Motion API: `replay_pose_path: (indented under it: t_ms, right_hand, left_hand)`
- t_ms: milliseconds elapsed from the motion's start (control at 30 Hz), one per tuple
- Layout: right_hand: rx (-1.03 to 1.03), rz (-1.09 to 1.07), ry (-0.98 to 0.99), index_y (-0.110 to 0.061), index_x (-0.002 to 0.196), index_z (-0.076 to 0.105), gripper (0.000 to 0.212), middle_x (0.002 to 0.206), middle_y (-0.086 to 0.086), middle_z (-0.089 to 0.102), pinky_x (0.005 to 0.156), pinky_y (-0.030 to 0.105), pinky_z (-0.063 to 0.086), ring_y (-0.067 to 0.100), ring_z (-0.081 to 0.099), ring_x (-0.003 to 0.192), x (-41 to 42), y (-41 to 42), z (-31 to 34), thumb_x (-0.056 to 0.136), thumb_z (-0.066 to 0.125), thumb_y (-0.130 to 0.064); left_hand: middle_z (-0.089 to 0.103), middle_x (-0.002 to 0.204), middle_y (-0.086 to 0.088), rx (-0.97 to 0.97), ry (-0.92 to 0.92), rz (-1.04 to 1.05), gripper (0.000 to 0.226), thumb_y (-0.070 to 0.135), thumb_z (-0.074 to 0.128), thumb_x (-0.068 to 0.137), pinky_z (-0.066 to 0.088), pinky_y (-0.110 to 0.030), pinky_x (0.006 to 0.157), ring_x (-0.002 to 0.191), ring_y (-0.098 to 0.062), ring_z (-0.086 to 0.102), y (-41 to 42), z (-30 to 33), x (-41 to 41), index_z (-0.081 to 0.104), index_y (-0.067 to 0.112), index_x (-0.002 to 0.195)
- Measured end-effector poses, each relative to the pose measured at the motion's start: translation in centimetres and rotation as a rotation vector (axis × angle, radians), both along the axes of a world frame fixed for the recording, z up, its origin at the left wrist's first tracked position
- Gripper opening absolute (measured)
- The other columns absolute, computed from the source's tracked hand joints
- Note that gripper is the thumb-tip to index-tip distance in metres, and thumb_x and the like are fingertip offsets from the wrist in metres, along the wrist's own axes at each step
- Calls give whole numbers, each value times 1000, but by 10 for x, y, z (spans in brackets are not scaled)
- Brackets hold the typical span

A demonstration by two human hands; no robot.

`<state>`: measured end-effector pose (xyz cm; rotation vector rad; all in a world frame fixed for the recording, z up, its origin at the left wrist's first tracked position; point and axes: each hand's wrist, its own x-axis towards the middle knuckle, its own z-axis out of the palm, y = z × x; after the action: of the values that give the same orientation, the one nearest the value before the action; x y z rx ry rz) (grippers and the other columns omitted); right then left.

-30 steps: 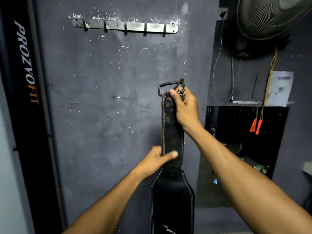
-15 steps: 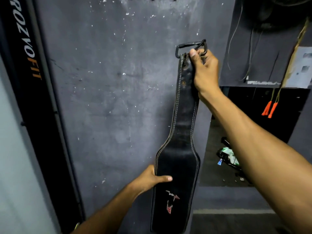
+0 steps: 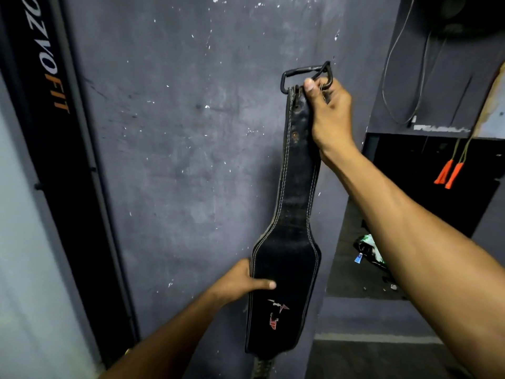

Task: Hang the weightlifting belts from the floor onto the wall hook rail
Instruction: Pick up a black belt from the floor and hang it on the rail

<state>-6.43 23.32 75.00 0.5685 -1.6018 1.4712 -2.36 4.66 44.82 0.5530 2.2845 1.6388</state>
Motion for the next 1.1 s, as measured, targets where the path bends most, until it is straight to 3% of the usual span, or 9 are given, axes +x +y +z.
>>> replay_pose_path:
  t_ms: [167,333,467,533,633,700,867,967,1100]
  right_hand:
    - [5,2,-41,-26,81,65,22,80,-10,67,81,39,49,10,59,80,-4,0,-23,90,66,-47]
    - [47,7,-124,-20,102,68,26,90,2,76,90,58,57,16,70,86,-5,-11,-54,93,67,-45]
    - [70,-64,-190,-18,146,49,56,125,2,73,104,39,55,17,69,112,6,-21,-65,97,67,-39]
    - [25,52,-207,-28,157,31,71,116,-3,74,99,31,55,16,71,105,15,-17,-69,98,69,-36]
    - [18,228,-304,-29,156,31,68,123,10,74,105,38,56,19,73,114,18,2,-94,99,68,-34]
    - [186,294,-465,-11,140,57,43,121,8,76,105,43,56,19,74,113,26,6,-122,102,65,-29]
    - [4,375,-535,12,99,70,30,85,23,78,74,46,66,36,79,75,37,-4,-149,102,64,-18]
    - [29,524,-585,-1,109,74,27,103,22,79,89,43,63,34,78,96,43,6,-165,98,66,-24]
    - [281,401,-681,-25,105,75,16,105,-12,81,89,19,55,7,75,102,48,15,-209,95,73,-13]
  left_hand:
    - [67,110,3,423,179,29,32,35,64,99,42,-27,89,100,-8,60,25,132,-20,60,18,126]
    - [76,109,-14,863,209,94,40,32,38,111,59,-31,86,95,-18,73,55,238,-24,65,5,123]
    - [71,74,-11,877,277,298,37,22,43,110,55,-31,70,66,-22,68,70,252,-33,67,6,87]
    - [72,72,-10,875,308,301,38,21,43,110,56,-31,70,65,-21,68,71,250,-35,67,9,84]
    - [71,70,-8,874,348,307,37,22,43,110,55,-28,65,60,-18,66,68,261,-36,67,9,85]
    - [70,69,-9,884,369,307,37,22,44,110,54,-28,64,60,-18,64,67,272,-37,67,9,85]
    - [71,65,-6,856,370,296,38,22,44,110,54,-27,62,56,-16,64,69,280,-41,67,8,83]
    - [71,65,-6,869,365,285,37,21,44,110,56,-28,63,57,-16,66,67,289,-40,67,8,84]
    - [71,62,-5,888,395,312,37,19,43,110,56,-24,53,51,-14,66,61,315,-38,66,6,84]
